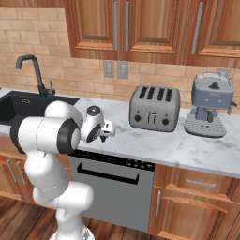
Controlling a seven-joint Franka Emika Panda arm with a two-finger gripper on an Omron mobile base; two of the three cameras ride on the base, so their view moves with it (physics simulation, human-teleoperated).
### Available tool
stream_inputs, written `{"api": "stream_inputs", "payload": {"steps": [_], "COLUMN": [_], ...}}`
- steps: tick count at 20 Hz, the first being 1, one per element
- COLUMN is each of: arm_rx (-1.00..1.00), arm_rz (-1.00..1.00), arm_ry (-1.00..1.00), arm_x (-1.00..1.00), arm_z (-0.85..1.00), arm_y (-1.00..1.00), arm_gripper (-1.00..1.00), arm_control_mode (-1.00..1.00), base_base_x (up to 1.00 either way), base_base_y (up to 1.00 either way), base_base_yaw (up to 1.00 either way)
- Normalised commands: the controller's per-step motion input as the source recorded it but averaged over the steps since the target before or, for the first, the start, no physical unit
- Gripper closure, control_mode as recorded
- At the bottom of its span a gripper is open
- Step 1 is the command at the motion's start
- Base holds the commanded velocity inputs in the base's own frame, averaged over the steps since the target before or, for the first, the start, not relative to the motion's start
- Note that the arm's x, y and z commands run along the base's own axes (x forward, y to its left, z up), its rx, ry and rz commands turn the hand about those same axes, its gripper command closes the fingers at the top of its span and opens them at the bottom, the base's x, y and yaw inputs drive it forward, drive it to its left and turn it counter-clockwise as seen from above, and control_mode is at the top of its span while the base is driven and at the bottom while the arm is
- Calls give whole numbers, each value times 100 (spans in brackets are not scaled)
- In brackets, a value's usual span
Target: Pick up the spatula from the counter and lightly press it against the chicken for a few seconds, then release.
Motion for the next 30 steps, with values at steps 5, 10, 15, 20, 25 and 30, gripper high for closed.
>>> {"api": "stream_inputs", "payload": {"steps": [5, 10, 15, 20, 25, 30], "arm_rx": [0, 0, 0, 0, 0, 0], "arm_rz": [0, 0, 0, 0, 0, 0], "arm_ry": [0, 0, 0, 0, 0, 0], "arm_x": [5, 8, 13, 13, 12, 9], "arm_z": [-11, -13, -7, -2, -2, -8], "arm_y": [0, 0, 0, 0, 0, 0], "arm_gripper": [-100, -100, -100, -100, -100, -100], "arm_control_mode": [-100, -100, -100, -100, -100, -100], "base_base_x": [0, 0, 0, 0, 0, 0], "base_base_y": [0, 0, 0, 0, 0, 0], "base_base_yaw": [0, 0, 0, 0, 0, 0]}}
